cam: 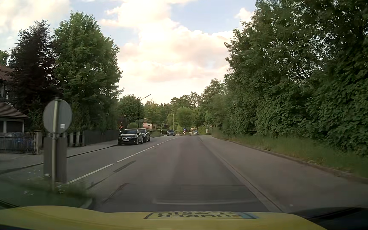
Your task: Follow the waypoints while adhering to traffic rules and regulations
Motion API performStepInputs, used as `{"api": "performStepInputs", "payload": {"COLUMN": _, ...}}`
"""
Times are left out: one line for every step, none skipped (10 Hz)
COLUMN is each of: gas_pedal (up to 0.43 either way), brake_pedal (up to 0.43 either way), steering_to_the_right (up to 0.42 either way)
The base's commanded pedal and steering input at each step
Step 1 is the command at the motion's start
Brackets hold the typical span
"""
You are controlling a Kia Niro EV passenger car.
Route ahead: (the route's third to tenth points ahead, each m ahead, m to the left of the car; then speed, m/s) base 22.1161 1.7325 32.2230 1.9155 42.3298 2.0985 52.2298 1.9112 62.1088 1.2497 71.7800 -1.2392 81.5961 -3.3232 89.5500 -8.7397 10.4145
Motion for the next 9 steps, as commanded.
{"api": "performStepInputs", "payload": {"gas_pedal": 0.059, "brake_pedal": 0.0, "steering_to_the_right": -0.003}}
{"api": "performStepInputs", "payload": {"gas_pedal": 0.059, "brake_pedal": 0.0, "steering_to_the_right": -0.003}}
{"api": "performStepInputs", "payload": {"gas_pedal": 0.059, "brake_pedal": 0.0, "steering_to_the_right": -0.003}}
{"api": "performStepInputs", "payload": {"gas_pedal": 0.059, "brake_pedal": 0.0, "steering_to_the_right": -0.003}}
{"api": "performStepInputs", "payload": {"gas_pedal": 0.059, "brake_pedal": 0.0, "steering_to_the_right": -0.003}}
{"api": "performStepInputs", "payload": {"gas_pedal": 0.059, "brake_pedal": 0.0, "steering_to_the_right": -0.003}}
{"api": "performStepInputs", "payload": {"gas_pedal": 0.059, "brake_pedal": 0.0, "steering_to_the_right": -0.003}}
{"api": "performStepInputs", "payload": {"gas_pedal": 0.059, "brake_pedal": 0.0, "steering_to_the_right": -0.003}}
{"api": "performStepInputs", "payload": {"gas_pedal": 0.059, "brake_pedal": 0.0, "steering_to_the_right": -0.003}}
